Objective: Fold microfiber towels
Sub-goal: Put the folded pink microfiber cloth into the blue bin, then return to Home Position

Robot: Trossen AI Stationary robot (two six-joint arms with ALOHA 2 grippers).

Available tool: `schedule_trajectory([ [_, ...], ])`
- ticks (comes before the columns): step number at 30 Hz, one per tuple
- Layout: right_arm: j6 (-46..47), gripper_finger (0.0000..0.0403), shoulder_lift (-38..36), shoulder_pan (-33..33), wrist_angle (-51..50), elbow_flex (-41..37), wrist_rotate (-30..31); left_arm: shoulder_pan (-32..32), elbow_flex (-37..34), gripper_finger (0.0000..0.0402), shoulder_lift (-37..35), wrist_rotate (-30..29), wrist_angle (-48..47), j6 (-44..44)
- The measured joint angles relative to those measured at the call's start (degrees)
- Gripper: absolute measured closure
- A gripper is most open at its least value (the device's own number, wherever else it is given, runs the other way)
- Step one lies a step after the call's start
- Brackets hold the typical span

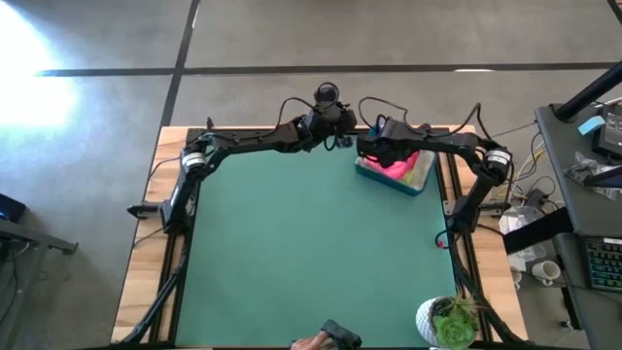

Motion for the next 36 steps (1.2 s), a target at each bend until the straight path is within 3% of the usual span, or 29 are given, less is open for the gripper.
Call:
schedule_trajectory([
  [4, -2.7, 0.0384, 0.0, 0.1, 0.2, 0.0, -0.5, 0.0, 0.3, 0.0304, -0.5, 0.0, 0.1, 0.0],
  [13, -3.2, 0.0309, -1.3, -1.6, 0.5, 0.0, -1.5, 0.1, 0.2, 0.0304, -0.7, 0.1, 0.0, 0.3],
  [17, -3.7, 0.0287, -3.6, -3.1, 0.4, 0.0, -0.9, 0.1, 0.1, 0.0304, -1.3, -0.9, -0.1, 6.5],
  [21, -3.8, 0.0284, -8.3, -3.5, 0.5, 0.0, -1.4, 0.1, 0.0, 0.0304, -2.6, -5.8, 0.0, 10.3],
  [25, -3.8, 0.0291, -13.9, -3.3, 3.8, 0.0, -7.1, 0.3, -0.3, 0.0304, -5.4, -8.9, -4.4, 10.1],
  [30, -5.3, 0.0303, -17.7, -3.1, 16.0, -1.5, -21.0, 0.4, -0.9, 0.0304, -10.1, -8.7, -13.9, 2.8],
  [36, -9.1, 0.0346, -17.2, -2.9, 26.3, -3.7, -28.0, 0.6, -6.8, 0.0304, -17.9, 1.2, -22.3, -10.8],
])
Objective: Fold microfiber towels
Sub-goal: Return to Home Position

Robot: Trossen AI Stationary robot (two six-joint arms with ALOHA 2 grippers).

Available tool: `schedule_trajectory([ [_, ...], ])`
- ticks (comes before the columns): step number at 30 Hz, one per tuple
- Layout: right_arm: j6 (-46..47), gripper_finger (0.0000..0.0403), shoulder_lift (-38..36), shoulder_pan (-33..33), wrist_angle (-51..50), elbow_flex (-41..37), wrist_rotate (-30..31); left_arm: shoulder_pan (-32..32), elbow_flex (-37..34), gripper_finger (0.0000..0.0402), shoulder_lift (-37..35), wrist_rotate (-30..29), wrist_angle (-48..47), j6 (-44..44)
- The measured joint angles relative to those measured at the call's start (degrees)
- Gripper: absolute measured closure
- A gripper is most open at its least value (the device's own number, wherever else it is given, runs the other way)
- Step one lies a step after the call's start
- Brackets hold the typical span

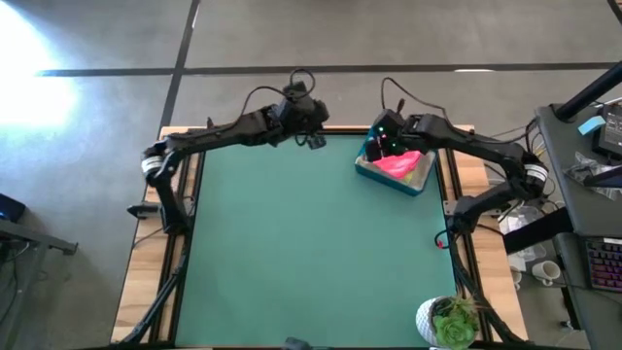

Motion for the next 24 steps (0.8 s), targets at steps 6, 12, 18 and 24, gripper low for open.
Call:
schedule_trajectory([
  [6, -3.7, 0.0393, 1.0, 2.6, 0.8, -0.1, -2.6, 0.1, -13.7, 0.0304, -11.4, 5.0, 0.2, -6.4],
  [12, -9.5, 0.0394, -0.6, 8.8, 8.2, -0.1, -2.6, -0.6, -30.0, 0.0339, -24.6, 8.1, 3.4, -13.5],
  [18, -13.7, 0.0394, -1.2, 13.6, 18.6, -0.1, -2.4, -3.7, -44.3, 0.0395, -38.3, 10.1, 5.0, -18.4],
  [24, -14.8, 0.0394, -1.1, 16.4, 26.0, -0.1, -2.2, -9.0, -56.6, 0.0399, -51.9, 10.3, 6.7, -22.8],
])
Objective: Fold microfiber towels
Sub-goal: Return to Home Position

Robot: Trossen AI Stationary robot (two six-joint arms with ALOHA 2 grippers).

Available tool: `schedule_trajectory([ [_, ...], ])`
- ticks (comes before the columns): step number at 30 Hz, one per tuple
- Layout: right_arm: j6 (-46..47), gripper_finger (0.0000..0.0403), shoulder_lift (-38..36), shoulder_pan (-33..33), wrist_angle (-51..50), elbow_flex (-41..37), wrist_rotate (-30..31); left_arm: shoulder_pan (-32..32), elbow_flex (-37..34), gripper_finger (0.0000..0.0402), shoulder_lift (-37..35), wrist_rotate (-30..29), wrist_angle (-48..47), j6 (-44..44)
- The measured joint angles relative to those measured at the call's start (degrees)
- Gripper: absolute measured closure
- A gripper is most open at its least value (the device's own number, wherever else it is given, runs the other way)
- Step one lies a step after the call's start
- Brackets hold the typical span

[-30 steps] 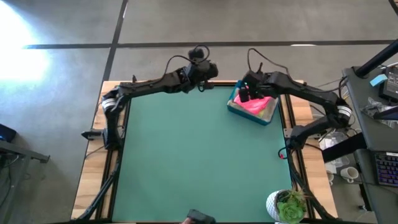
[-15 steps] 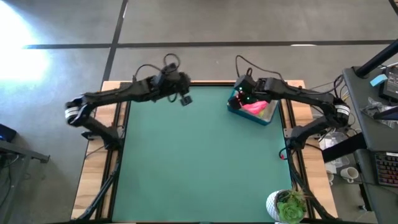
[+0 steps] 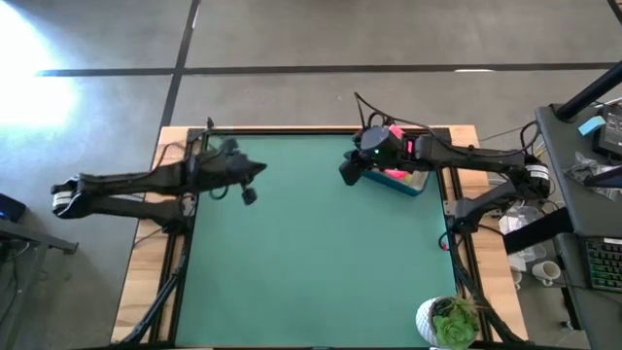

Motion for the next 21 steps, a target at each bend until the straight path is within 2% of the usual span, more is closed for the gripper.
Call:
schedule_trajectory([
  [4, 1.2, 0.0394, 0.0, 1.4, 2.2, 0.0, 0.2, -3.0, -7.0, 0.04, -8.6, -0.1, 2.5, -4.8],
  [10, 2.1, 0.0394, 0.0, 3.0, 3.9, 0.0, 0.2, -5.2, -13.4, 0.0401, -19.2, -0.4, 2.5, -10.6],
  [21, 2.0, 0.0394, 0.1, 6.3, 4.5, 0.0, 0.2, -5.2, -23.7, 0.0401, -32.9, -0.4, 2.4, -19.7],
])
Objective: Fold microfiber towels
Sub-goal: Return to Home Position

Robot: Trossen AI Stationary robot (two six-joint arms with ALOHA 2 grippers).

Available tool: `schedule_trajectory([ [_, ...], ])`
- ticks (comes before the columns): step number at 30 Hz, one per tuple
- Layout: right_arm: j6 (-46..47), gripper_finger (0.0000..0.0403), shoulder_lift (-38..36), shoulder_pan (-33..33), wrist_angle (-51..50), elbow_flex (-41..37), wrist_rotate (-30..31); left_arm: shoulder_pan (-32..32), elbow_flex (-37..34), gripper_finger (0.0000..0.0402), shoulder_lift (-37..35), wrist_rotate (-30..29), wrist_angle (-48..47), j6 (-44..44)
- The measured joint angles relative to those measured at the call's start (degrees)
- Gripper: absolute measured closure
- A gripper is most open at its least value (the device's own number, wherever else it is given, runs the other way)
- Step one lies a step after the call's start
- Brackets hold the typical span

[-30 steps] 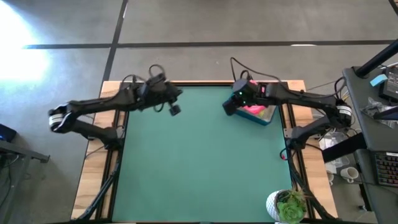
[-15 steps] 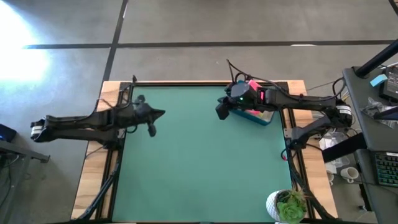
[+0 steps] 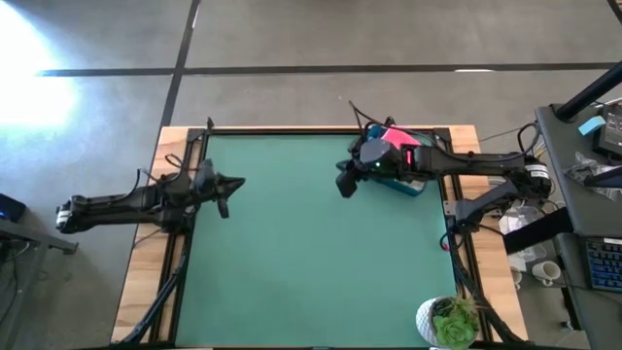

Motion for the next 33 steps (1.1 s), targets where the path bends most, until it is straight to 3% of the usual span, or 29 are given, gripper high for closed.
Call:
schedule_trajectory([
  [7, -0.7, 0.0394, 0.0, 0.4, -1.1, 0.0, 0.0, 0.0, -5.7, 0.0402, -9.6, 0.5, 0.3, -4.0],
  [12, -0.7, 0.0394, -0.7, 0.4, -7.8, 0.0, 0.0, 0.0, -9.8, 0.0402, -15.5, 0.7, 0.2, -6.0],
  [19, -3.6, 0.0394, -5.1, 0.4, -11.9, -0.2, 0.0, 0.0, -13.1, 0.0401, -12.7, 0.9, 8.9, -6.1],
  [25, -6.9, 0.0394, -11.2, 0.4, -11.4, -2.1, 0.0, 0.0, -13.3, 0.0401, -9.0, 0.8, 10.2, -5.9],
  [28, -7.0, 0.0394, -15.1, 0.4, -8.1, -6.6, -0.1, 0.0, -13.3, 0.0401, -7.5, 0.8, 10.5, -5.9],
  [33, -6.7, 0.0394, -23.1, 0.4, 6.9, -20.0, -1.8, 0.0, -13.3, 0.0401, -7.1, 0.8, 10.7, -5.9],
])
